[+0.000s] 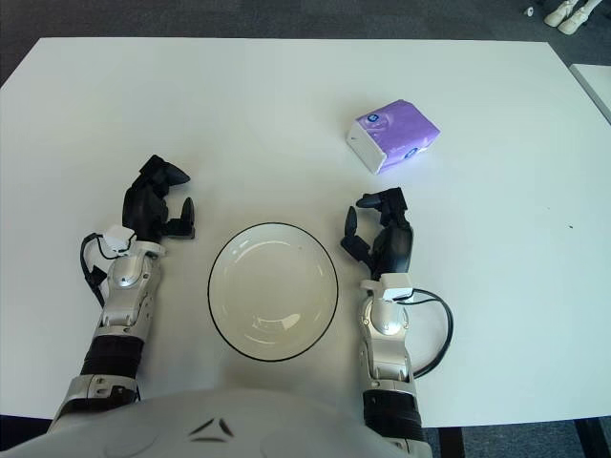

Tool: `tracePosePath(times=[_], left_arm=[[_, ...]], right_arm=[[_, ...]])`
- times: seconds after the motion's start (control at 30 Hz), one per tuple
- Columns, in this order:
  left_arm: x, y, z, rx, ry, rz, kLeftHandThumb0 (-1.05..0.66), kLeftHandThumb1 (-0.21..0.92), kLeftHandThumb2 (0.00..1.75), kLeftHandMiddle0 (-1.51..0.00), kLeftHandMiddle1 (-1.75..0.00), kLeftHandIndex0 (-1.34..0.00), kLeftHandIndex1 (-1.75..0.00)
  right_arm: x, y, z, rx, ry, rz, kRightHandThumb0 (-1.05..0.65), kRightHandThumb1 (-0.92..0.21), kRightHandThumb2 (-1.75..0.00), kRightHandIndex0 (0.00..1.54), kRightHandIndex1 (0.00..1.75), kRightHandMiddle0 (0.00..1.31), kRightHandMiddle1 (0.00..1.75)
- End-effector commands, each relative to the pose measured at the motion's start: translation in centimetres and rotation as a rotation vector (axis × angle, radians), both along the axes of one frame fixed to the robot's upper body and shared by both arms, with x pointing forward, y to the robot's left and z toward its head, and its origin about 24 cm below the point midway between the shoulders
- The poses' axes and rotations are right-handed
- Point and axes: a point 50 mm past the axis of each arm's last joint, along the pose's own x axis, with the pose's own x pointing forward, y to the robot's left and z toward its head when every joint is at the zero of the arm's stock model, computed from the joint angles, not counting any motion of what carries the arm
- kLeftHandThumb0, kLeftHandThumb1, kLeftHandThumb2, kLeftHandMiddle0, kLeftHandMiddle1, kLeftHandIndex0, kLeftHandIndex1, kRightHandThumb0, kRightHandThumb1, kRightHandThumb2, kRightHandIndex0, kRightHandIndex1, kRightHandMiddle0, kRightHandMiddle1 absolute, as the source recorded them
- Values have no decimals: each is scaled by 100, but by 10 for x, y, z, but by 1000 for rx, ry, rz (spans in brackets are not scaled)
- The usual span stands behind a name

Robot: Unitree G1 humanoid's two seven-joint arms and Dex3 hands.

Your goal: Put the tissue paper into the plate.

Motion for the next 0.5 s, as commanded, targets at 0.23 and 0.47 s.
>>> tracePosePath(times=[0.23, 0.47], left_arm=[[-14, 0, -27, -20, 133, 17, -1, -5, 175, -91, -175, -64, -174], [-14, 0, -27, -22, 123, 8, -1, -5, 175, -90, -175, -64, -174]], right_arm=[[-7, -4, -15, 2, 88, -16, -41, -58, -100, 73, 129, 41, 175], [-7, -5, -15, -4, 91, -16, -41, -57, -101, 73, 129, 41, 175]])
